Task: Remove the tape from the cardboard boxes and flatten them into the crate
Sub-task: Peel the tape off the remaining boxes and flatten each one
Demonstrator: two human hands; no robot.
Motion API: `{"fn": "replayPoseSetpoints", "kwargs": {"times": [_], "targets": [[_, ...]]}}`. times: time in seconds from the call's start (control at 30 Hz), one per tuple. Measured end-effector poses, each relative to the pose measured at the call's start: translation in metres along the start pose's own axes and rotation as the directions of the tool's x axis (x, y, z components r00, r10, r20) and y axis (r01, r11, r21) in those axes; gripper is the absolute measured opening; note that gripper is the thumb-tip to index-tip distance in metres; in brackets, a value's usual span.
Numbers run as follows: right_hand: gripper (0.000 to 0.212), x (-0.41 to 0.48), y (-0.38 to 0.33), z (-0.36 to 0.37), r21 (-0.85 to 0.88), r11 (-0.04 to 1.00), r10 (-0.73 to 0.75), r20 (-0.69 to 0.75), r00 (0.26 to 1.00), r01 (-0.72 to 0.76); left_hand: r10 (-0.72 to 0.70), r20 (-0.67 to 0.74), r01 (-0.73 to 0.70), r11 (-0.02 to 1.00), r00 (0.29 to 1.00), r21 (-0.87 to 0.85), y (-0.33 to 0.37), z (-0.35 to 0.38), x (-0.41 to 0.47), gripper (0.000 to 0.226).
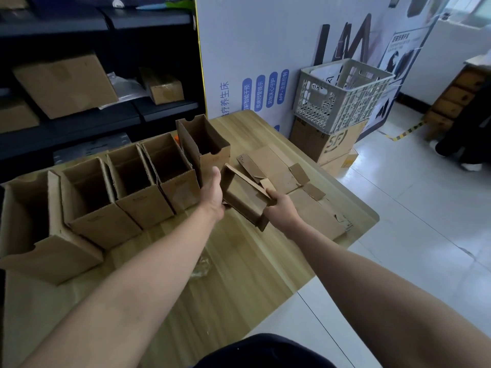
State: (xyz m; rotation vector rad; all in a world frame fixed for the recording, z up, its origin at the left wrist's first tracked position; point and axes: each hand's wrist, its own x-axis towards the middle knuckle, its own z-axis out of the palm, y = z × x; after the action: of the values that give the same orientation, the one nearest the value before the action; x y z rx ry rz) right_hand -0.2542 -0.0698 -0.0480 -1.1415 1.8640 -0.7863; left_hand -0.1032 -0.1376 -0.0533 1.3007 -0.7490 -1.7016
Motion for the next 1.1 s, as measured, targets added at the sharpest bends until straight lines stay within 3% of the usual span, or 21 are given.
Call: {"fn": "replayPoseSetpoints", "kwargs": {"times": [0.07,0.27,0.37,0.43,0.5,0.57,0.6,0.67,0.73,0.77,0.8,0.87,0.93,1.0,1.1], "targets": [[0.066,-0.003,0.005,-0.003,-0.023,0.999,-0.029,-0.009,1.0,0.029,-0.061,0.095,0.065,0.997,0.994,-0.04,0.005,0.003,0.002,0.056],[0.073,-0.005,0.018,-0.018,0.052,0.998,-0.035,-0.037,0.999,0.037,-0.267,0.138,0.27,0.963,0.954,0.0,0.003,-0.002,0.016,0.055],[0.067,-0.005,0.022,-0.026,0.112,0.993,-0.022,-0.139,0.99,0.037,-0.365,0.109,0.353,0.928,0.925,0.116,0.005,-0.006,0.015,0.036],[0.067,0.001,0.025,-0.032,0.279,0.96,0.073,-0.163,0.984,-0.025,-0.384,0.076,0.36,0.906,0.92,0.222,0.004,-0.007,0.014,0.015],[0.065,0.005,0.024,-0.035,0.563,0.821,0.157,-0.069,0.985,-0.091,-0.38,0.007,0.362,0.887,0.925,0.286,0.0,-0.006,0.011,0.012],[0.048,0.011,0.021,-0.033,0.802,0.584,0.208,0.005,0.978,-0.128,-0.343,-0.044,0.343,0.905,0.938,0.251,-0.006,-0.003,0.01,0.016],[0.044,0.014,0.019,-0.031,0.865,0.48,0.268,0.012,0.963,-0.145,-0.328,-0.059,0.333,0.918,0.943,0.216,-0.01,-0.001,0.011,0.016],[0.043,0.02,0.02,-0.026,0.906,0.384,0.424,-0.002,0.905,-0.178,-0.33,-0.052,0.334,0.927,0.943,0.17,-0.021,0.001,0.012,0.011],[0.039,0.022,0.024,-0.023,0.88,0.425,0.515,-0.041,0.856,-0.214,-0.401,0.04,0.38,0.892,0.915,0.243,-0.03,0.001,0.008,0.011],[0.038,0.023,0.027,-0.023,0.835,0.494,0.538,-0.075,0.839,-0.243,-0.427,0.059,0.391,0.869,0.902,0.302,-0.033,0.0,0.007,0.021],[0.04,0.024,0.031,-0.026,0.747,0.605,0.536,-0.128,0.835,-0.274,-0.416,0.023,0.377,0.846,0.909,0.377,-0.036,-0.003,0.007,0.043],[0.045,0.027,0.038,-0.035,0.461,0.832,0.432,-0.19,0.882,-0.308,-0.248,-0.145,0.285,0.765,0.958,0.577,-0.042,-0.016,0.014,0.102],[0.047,0.029,0.044,-0.042,0.222,0.919,0.353,-0.095,0.931,-0.325,-0.121,-0.124,0.173,0.706,0.985,0.686,-0.044,-0.022,0.018,0.124],[0.057,0.031,0.048,-0.041,0.173,0.927,0.338,0.005,0.941,-0.334,-0.223,-0.007,0.167,0.708,0.975,0.686,-0.052,-0.02,0.018,0.116],[0.064,0.033,0.056,-0.029,0.145,0.934,0.323,0.043,0.945,-0.326,-0.317,-0.005,0.25,0.736,0.948,0.63,-0.069,-0.014,0.011,0.062]]}}
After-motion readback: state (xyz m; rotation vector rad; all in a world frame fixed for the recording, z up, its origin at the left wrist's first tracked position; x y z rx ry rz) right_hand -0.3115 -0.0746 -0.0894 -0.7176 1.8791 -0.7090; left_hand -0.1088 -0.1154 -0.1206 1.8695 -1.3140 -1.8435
